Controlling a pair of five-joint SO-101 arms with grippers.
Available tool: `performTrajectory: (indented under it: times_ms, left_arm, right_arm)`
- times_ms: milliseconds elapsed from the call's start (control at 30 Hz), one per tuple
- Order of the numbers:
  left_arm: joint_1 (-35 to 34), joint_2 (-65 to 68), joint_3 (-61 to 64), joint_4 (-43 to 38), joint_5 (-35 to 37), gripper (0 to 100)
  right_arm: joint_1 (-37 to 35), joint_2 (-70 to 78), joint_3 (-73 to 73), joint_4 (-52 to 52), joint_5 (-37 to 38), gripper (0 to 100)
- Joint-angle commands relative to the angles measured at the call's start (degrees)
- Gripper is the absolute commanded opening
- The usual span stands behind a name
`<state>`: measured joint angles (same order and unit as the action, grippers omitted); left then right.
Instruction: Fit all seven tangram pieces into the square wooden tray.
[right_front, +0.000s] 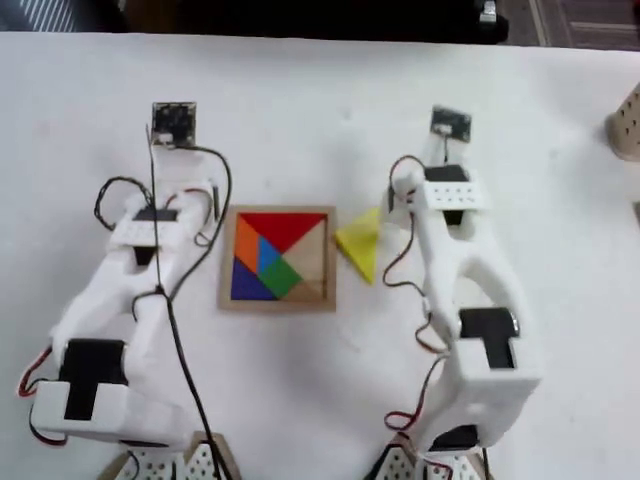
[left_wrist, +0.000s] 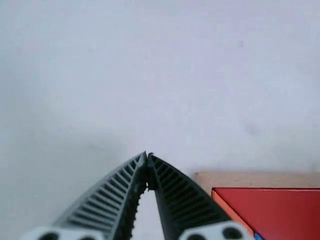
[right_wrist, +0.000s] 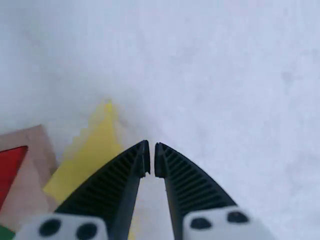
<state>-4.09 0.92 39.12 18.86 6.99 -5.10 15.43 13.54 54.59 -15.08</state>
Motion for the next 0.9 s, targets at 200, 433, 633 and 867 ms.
performTrajectory:
  times_ms: [200, 433, 633, 867]
  left_arm:
    - [1.45, -1.98, -1.67, -1.14, -0.18, 2]
    - [1.45, -1.98, -1.67, -1.23, -0.26, 2]
    - [1.45, -1.98, -1.67, -1.49, -0.35, 2]
    - [1.45, -1.98, -1.67, -1.49, -0.26, 2]
  right_arm:
    - [-8.57, 9.45, -15.38, 12.70, 0.70, 1.8]
    - [-12.26, 7.52, -16.00, 13.05, 0.70, 1.8]
    - [-16.40, 6.73, -16.00, 13.67, 0.70, 1.8]
    - [-16.48, 0.22, -15.91, 17.36, 1.14, 1.8]
